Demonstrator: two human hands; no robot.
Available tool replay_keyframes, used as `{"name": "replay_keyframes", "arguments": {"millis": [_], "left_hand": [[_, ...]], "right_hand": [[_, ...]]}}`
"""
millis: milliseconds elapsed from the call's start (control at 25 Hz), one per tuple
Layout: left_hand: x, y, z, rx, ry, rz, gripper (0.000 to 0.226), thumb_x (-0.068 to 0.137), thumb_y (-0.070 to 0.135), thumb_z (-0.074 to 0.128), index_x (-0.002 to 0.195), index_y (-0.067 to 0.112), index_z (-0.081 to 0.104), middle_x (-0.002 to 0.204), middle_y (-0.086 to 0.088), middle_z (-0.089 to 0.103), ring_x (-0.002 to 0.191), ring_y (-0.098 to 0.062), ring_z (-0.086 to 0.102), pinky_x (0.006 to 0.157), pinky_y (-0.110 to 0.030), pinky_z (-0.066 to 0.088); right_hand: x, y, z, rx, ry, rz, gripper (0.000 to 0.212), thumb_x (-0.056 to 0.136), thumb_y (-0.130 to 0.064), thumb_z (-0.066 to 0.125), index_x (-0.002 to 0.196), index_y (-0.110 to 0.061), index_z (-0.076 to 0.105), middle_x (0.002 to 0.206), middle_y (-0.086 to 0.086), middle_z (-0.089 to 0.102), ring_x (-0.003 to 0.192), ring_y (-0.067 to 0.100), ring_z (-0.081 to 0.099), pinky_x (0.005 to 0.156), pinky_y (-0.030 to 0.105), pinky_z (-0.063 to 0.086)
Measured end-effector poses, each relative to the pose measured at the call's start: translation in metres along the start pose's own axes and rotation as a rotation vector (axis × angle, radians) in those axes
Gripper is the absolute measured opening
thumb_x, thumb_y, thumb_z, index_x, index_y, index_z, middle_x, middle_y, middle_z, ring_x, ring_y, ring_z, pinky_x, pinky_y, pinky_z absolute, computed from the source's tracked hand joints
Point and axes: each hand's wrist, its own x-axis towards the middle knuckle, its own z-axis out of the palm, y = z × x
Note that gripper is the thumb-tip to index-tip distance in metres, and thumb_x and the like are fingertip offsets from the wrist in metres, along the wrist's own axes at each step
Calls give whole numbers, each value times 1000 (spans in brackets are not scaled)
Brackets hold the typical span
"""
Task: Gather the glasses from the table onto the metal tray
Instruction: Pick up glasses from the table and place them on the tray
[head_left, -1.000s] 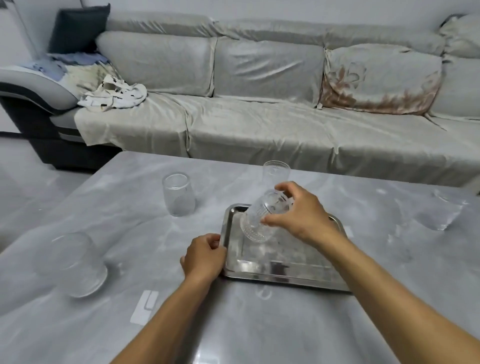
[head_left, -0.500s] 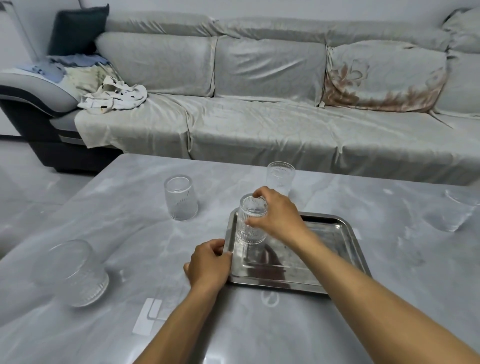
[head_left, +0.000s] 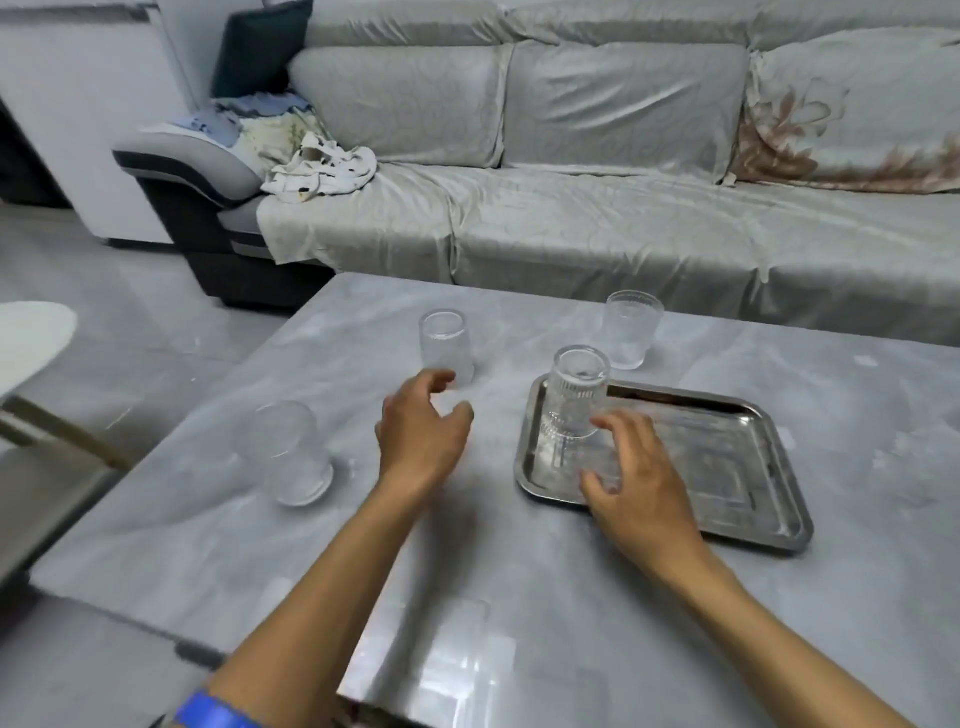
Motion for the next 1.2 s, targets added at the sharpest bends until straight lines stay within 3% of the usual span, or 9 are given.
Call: {"name": "replay_keyframes", "arguments": {"millis": [120,240,440,560,720,920,1000,1120,1200], "left_hand": [[10,-20,-76,434,308,177,57,70,31,68,124,25,53,129,-5,59,118,-34,48,95,-51,36],[4,-55,-115,673,177,-104,90,70,46,73,143,21,27,150,-15,33,133,-39,30,101,-56,30],[1,-76,-117,408,54,-298,91,64,48,79,136,14,33,131,-21,55,119,-44,47,92,-51,44],[-10,-46,-106,390,157,-104,86,55,49,79,123,16,38,114,-15,61,102,-39,56,84,-51,49],[-48,21,-64,147,41,338,85,49,44,82,119,26,37,102,5,56,91,-25,57,79,-42,50],[-87,67,0,118,-120,726,84,49,43,82,121,22,44,110,11,58,97,-17,53,79,-33,37],[-83,62,14,98,-272,757,87,53,47,81,127,31,39,120,20,49,106,-8,48,86,-27,38],[-66,45,27,-166,-684,491,86,59,50,83,132,46,39,130,33,46,122,6,44,93,-14,40],[-46,30,39,-465,-510,101,51,72,36,79,118,37,57,115,15,65,112,-6,59,78,-15,47]], "right_hand": [[-14,-9,-4,-34,-63,15,41,77,-11,65,117,-13,57,124,5,53,109,26,56,86,31,44],[-23,-27,-7,32,-127,86,36,79,-13,65,114,-15,59,120,2,56,102,24,59,83,34,47],[-49,-42,-13,138,-222,184,31,78,-16,64,109,-21,61,109,-6,64,92,15,61,82,28,47],[-52,-50,-19,341,-220,321,21,79,-15,68,98,-21,63,93,-4,69,73,11,61,70,20,47],[-34,-77,-28,1166,-371,769,43,87,-43,64,112,-9,59,87,13,74,67,26,68,62,35,55],[-18,-63,-50,1647,-388,785,70,84,-64,49,126,-10,64,126,17,66,111,33,63,98,46,47],[-18,-44,-57,1672,-319,799,66,84,-61,52,123,-9,66,124,18,67,109,35,64,98,49,47],[-17,-13,-63,1596,-157,938,65,78,-58,61,117,-7,66,98,19,72,74,31,68,62,38,57],[-11,4,-71,1544,-29,1011,60,77,-55,64,118,-11,63,96,19,71,70,31,67,58,36,55]]}}
